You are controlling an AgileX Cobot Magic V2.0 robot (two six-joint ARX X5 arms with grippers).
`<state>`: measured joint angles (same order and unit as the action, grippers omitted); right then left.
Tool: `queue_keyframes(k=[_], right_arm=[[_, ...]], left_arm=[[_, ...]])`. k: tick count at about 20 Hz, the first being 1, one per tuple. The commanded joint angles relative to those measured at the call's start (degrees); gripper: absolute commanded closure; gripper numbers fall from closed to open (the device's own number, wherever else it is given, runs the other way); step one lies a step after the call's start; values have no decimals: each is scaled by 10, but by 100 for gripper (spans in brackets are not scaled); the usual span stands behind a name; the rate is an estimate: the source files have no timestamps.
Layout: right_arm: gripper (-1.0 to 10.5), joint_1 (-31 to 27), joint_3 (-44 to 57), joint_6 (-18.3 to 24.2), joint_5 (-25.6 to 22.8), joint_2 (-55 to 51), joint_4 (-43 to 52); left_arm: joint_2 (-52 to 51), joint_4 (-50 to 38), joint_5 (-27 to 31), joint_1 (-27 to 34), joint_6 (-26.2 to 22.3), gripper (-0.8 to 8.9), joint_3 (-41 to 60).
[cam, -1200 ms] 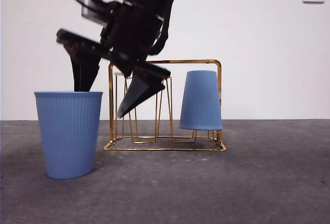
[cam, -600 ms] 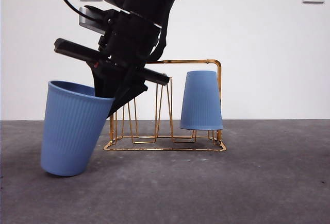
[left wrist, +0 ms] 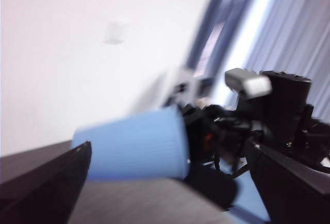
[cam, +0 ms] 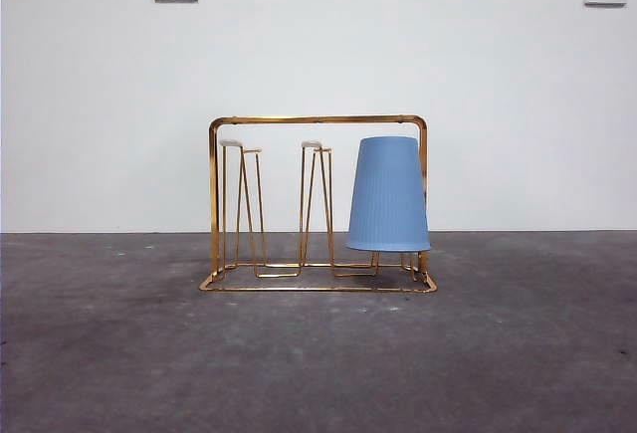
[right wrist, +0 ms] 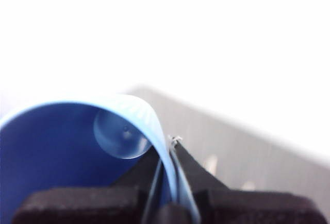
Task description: Pick up cup 1,put cup 1 in the cup rack,pick up cup 2,put cup 2 in the cup rack
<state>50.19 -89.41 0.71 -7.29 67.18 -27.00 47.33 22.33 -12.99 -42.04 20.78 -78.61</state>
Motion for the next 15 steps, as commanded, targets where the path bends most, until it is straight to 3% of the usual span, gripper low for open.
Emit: queue_keyframes(k=[1,7,11,15], right_arm=[[959,0,1,37,-3,-59,27],[959,0,1,104,17,-126,95],[959,0,1,120,64,-136,126],[959,0,1,145,79,-138,149]], left_arm=[[38,-91,-73,1,51,314,5],[136,-288,-186,1,140,314,5],[195,-447,-223,0,225,314,5],[250,-595,-236,-4,303,314,5]])
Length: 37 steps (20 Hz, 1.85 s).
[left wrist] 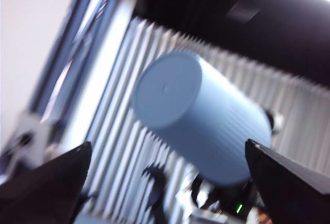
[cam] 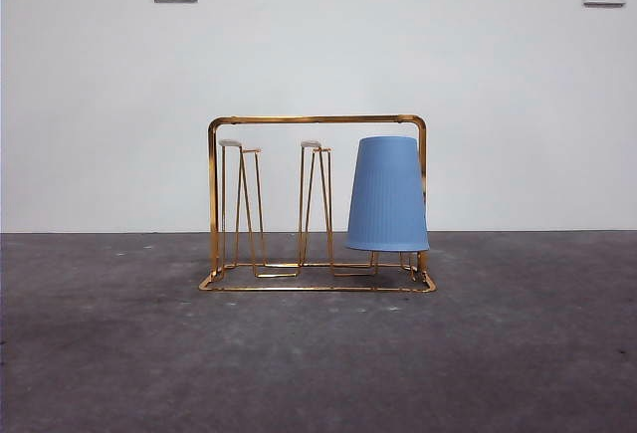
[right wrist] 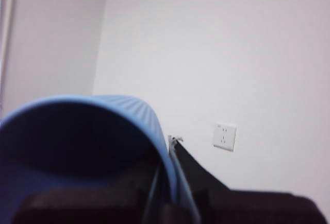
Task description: Pick up cup 1,put cup 1 in the cup rack,pick up cup 2,put cup 2 in the cup rack
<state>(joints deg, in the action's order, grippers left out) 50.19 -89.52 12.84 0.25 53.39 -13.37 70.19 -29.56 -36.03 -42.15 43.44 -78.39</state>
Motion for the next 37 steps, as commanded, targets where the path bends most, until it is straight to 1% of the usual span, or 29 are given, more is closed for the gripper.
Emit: queue_keyframes(k=[1,5,7,11,15,20,21,25,26,30,33,36,37], right_arm=[[959,0,2,26,3,0,17],[959,0,2,26,3,11,34],[959,0,2,26,4,18,42],[959,0,2,37,4,36,44],[959,0,2,38,4,60,45],[959,0,2,38,4,76,44],[959,0,2,38,4,76,45],[959,0,2,38,3,76,44],[959,0,2,38,3,76,44],[959,0,2,37,2,75,38],[959,0,2,37,1,75,21],[940,0,2,37,0,75,-2],[940,0,2,37,-5,75,-8]], left_arm=[[36,-119,-6,-5,99,314,2],[76,-229,-9,-10,158,314,2],[90,-259,-6,-14,169,314,2],[111,-281,4,-21,170,314,2],[121,-320,5,-22,187,314,2],[121,-315,-7,-22,194,322,2],[121,-315,-7,-22,194,350,2],[121,-317,-11,-19,194,545,2],[121,-317,-11,-19,194,577,2],[121,-318,-11,-19,194,664,2],[121,-317,-11,-19,194,704,2],[121,-318,-10,-19,194,821,2],[120,-318,-11,-19,194,821,2]])
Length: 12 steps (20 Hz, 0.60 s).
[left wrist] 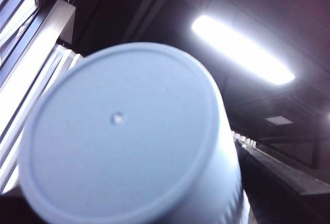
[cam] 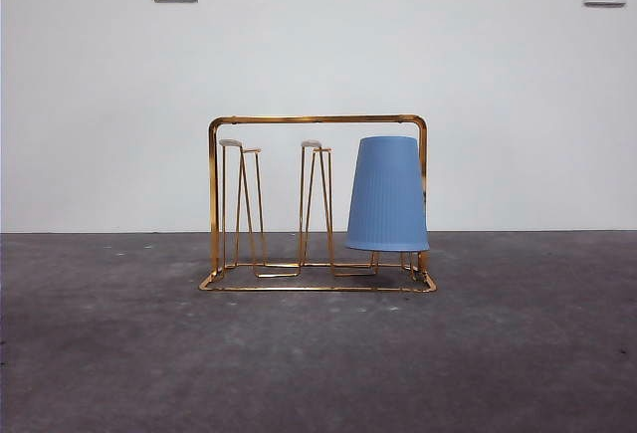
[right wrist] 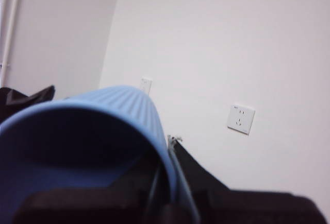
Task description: Pick up cup 1,put cup 1 in the cup rack,pick up cup 2,put cup 2 in the cup rack
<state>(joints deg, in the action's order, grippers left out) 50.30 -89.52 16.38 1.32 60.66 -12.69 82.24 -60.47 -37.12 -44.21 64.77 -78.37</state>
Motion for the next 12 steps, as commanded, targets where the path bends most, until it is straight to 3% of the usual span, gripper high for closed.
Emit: queue_keyframes(k=[1,6,12], right_arm=[[936,-1,2,2,-23,2,-17],[754,-1,2,1,-63,-11,-45],[749,-1,2,1,-79,-55,-128]], left_arm=[[0,-8,0,1,-19,821,2],[-4,-3,-6,11,-18,821,2],[-29,55,-24,49,-19,820,2]])
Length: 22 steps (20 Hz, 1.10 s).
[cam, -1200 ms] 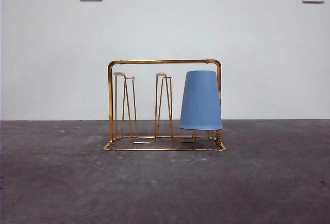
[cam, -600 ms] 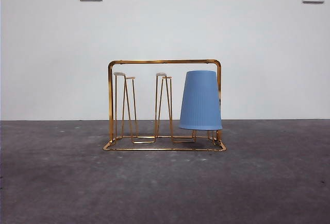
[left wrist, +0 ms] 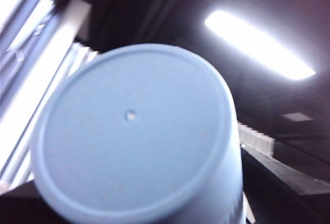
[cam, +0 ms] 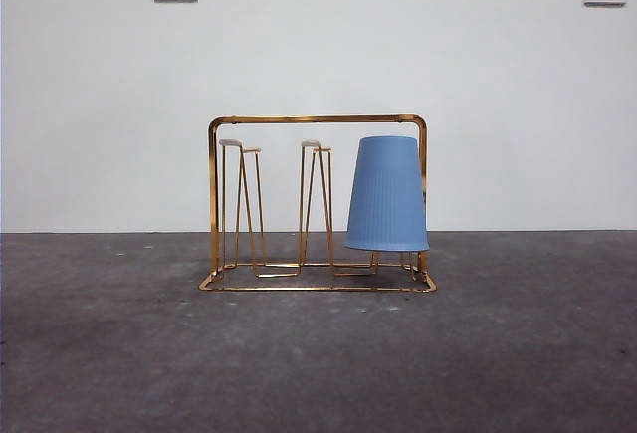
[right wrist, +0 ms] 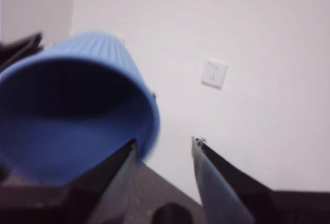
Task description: Pick up cup 1,put cup 1 in the cup rack,pick up cup 2,put cup 2 in the cup rack
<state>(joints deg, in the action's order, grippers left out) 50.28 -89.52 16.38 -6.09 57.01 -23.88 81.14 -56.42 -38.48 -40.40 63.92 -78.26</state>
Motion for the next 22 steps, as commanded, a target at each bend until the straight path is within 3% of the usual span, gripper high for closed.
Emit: queue_keyframes(k=[1,5,8,10,13,17,22], right_arm=[[749,0,2,0,-8,-26,-34],[754,0,2,-13,-25,-60,-127],[758,0,2,-19,-28,-79,-212],[758,0,2,-33,-46,-93,-260],[758,0,2,-47,-63,-105,-316],[758,0,2,-75,-64,-108,-374],[757,0,2,-97,-64,-108,-410]], left_arm=[[-24,36,-19,17,-18,820,1],[-60,167,-38,45,-99,819,1],[-101,348,-16,56,-238,820,1],[-133,493,49,56,-346,820,1],[-167,663,180,56,-468,820,1],[-184,802,334,52,-554,820,1],[-171,865,430,48,-602,820,1]])
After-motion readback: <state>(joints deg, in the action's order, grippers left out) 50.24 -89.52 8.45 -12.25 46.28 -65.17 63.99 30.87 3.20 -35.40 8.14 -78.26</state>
